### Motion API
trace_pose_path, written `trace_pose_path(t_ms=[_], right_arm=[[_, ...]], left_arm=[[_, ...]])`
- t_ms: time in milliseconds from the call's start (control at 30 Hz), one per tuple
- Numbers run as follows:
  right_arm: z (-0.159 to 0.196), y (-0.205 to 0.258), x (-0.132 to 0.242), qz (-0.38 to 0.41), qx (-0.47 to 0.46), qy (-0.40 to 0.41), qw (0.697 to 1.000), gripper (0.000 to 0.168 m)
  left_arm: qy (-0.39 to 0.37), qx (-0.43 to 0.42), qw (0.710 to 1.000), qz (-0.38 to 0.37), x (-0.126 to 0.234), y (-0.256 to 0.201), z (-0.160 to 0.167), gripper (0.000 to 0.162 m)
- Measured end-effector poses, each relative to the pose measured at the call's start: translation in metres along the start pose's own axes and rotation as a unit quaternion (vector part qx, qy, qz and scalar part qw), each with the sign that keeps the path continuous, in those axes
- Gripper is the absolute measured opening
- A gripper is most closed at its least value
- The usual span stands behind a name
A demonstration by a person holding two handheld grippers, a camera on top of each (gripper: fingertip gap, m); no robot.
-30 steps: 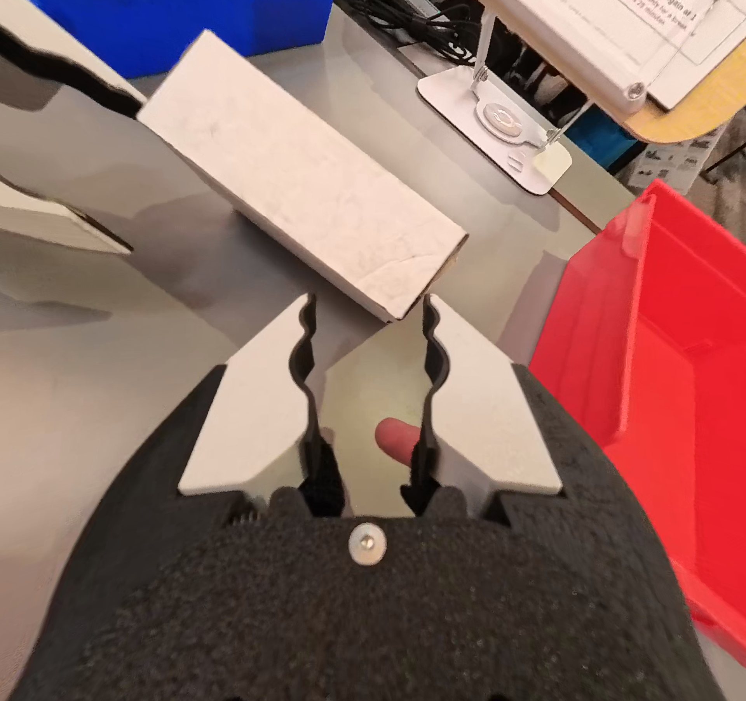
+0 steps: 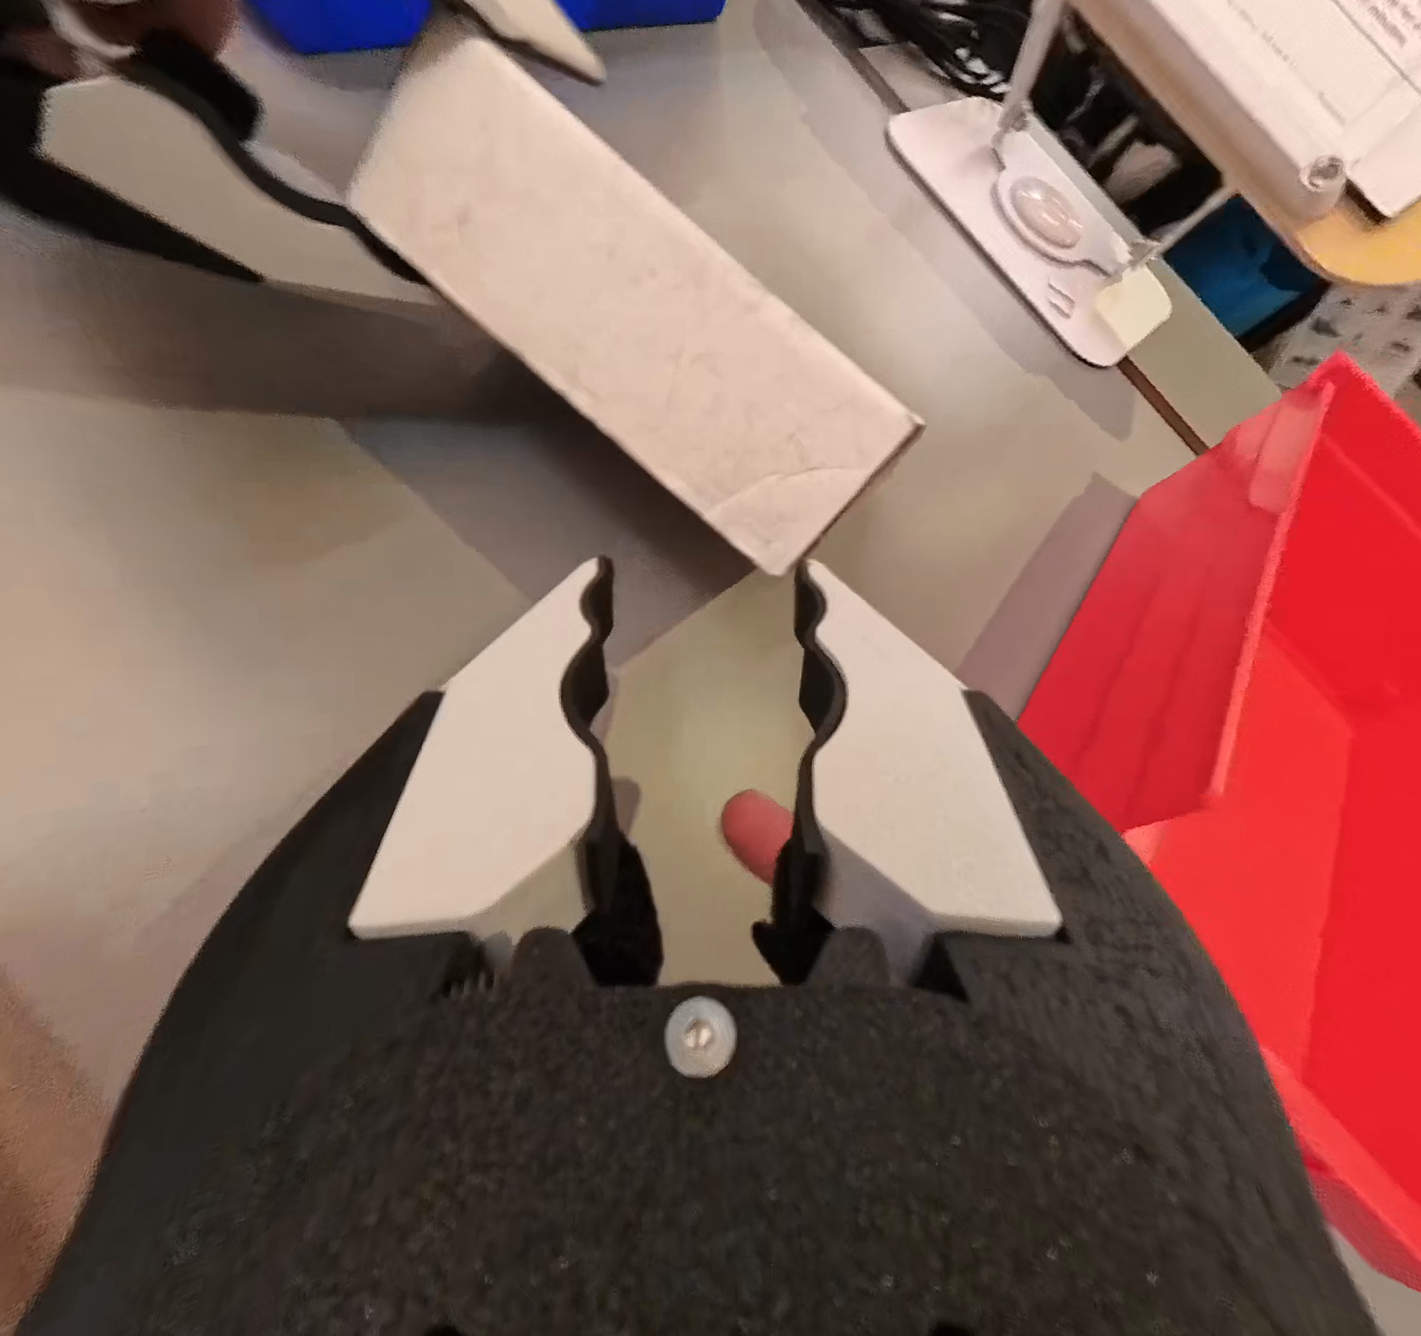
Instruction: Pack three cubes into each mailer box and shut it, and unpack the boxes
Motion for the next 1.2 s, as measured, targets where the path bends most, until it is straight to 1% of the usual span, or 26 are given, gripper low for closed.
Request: trace_pose_path(t_ms=[33,67,133,200,233,300,367,400,500,567,633,700,733,767,800,867,933,1000,1133,1200], right_arm=[[-0.006,0.003,0.005,-0.022,0.013,0.007,1.000,0.041],[-0.012,0.006,0.009,-0.039,0.031,0.010,0.999,0.045],[-0.026,0.008,0.013,-0.044,0.086,0.011,0.995,0.048],[-0.036,0.006,0.010,-0.014,0.166,0.019,0.986,0.056],[-0.040,0.003,0.008,0.009,0.205,0.019,0.979,0.061],[-0.045,0.000,0.002,0.034,0.284,0.018,0.958,0.061],[-0.046,0.002,-0.007,0.035,0.348,0.035,0.936,0.066],[-0.048,0.004,-0.012,0.029,0.364,0.040,0.930,0.067],[-0.055,0.008,-0.023,0.009,0.391,0.053,0.919,0.066],[-0.057,0.010,-0.029,-0.005,0.398,0.072,0.914,0.059],[-0.059,0.010,-0.030,-0.013,0.400,0.077,0.913,0.058],[-0.061,0.009,-0.029,-0.025,0.397,0.068,0.915,0.058],[-0.060,0.009,-0.028,-0.029,0.397,0.065,0.915,0.058],[-0.059,0.008,-0.028,-0.032,0.396,0.060,0.916,0.058],[-0.059,0.007,-0.027,-0.036,0.394,0.054,0.917,0.058],[-0.058,0.007,-0.026,-0.043,0.399,0.043,0.915,0.058],[-0.058,0.007,-0.025,-0.051,0.399,0.029,0.915,0.057],[-0.055,0.005,-0.024,-0.049,0.406,0.028,0.912,0.058],[-0.055,0.009,-0.018,-0.026,0.413,0.026,0.910,0.056],[-0.056,0.010,-0.018,-0.017,0.412,0.029,0.910,0.058]], left_arm=[[0.001,0.011,1.000,0.007,0.000,0.002,-0.001,0.064],[0.002,0.022,1.000,0.015,-0.001,0.003,-0.003,0.064],[0.005,0.038,0.999,0.031,-0.001,0.005,-0.007,0.064],[0.008,0.044,0.998,0.046,0.000,0.004,-0.011,0.064],[0.010,0.042,0.998,0.055,0.000,0.004,-0.013,0.063],[0.013,0.042,0.996,0.075,0.003,0.003,-0.017,0.063],[0.013,0.057,0.994,0.094,0.006,0.003,-0.020,0.063],[0.014,0.059,0.993,0.098,0.007,0.003,-0.020,0.063],[0.010,0.053,0.994,0.097,0.009,0.001,-0.020,0.064],[0.006,0.054,0.994,0.094,0.009,0.001,-0.020,0.063],[-0.011,0.060,0.994,0.091,0.011,0.000,-0.018,0.064],[-0.032,0.073,0.992,0.094,0.014,0.000,-0.014,0.065],[-0.028,0.083,0.991,0.102,0.014,0.001,-0.011,0.066],[-0.019,0.092,0.988,0.122,0.015,0.000,-0.008,0.070],[-0.015,0.101,0.986,0.135,0.014,0.001,-0.006,0.069],[-0.019,0.109,0.984,0.142,0.011,0.003,-0.001,0.071],[-0.021,0.108,0.983,0.144,0.004,0.001,0.002,0.069],[-0.039,0.118,0.982,0.142,0.001,-0.001,0.003,0.066],[-0.038,0.135,0.978,0.154,-0.002,-0.001,0.005,0.063],[-0.036,0.138,0.978,0.152,-0.002,-0.001,0.004,0.063]])
Point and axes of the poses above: each gripper's, where its closed fingertips meet, x back along the fingers, z out of its underside, y = z × x across the jaws, the point moved 8 cm from there along x, back along the fingers, and after that the axes turned 13 degrees about x, right-handed, at the moved point
